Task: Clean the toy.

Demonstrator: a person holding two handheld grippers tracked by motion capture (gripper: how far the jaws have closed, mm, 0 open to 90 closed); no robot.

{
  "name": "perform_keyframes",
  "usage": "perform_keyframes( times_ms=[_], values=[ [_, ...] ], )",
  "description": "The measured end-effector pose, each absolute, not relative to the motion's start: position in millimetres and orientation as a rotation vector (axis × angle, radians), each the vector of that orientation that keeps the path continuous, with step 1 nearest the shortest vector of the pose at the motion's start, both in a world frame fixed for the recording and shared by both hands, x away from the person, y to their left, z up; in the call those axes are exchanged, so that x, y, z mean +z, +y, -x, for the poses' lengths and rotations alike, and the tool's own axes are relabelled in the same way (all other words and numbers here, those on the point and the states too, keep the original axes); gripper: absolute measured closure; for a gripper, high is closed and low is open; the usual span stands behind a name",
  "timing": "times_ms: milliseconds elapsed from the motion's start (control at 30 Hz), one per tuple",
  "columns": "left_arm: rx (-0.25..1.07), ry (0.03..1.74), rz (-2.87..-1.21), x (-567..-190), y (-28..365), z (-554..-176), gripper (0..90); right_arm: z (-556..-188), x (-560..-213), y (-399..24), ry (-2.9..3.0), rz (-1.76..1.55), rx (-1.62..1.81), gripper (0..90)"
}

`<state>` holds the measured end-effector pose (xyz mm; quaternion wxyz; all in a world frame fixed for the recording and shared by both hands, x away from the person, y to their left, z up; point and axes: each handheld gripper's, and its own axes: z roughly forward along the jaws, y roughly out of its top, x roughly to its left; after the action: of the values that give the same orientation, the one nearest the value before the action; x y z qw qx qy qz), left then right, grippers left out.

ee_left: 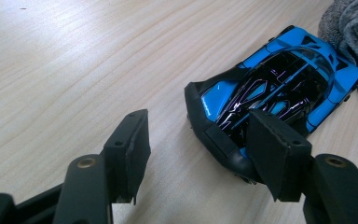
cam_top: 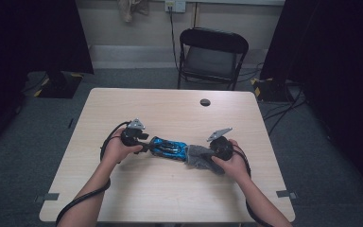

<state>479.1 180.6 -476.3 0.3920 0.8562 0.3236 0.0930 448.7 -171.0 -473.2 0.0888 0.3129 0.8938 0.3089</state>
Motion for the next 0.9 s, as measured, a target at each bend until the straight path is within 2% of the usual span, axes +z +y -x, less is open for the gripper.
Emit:
perform_keyframes(
  times_ms=[633,900],
  values=[
    [0.237,0.811,-2.185,-476,180,-479,40.5,-466,-456,-196,2.559,-1.022,0.862,74.6],
    [0.231,0.814,-2.176,-476,180,-479,40.5,-479,-452,-186,2.442,-1.074,0.865,74.6]
  ],
)
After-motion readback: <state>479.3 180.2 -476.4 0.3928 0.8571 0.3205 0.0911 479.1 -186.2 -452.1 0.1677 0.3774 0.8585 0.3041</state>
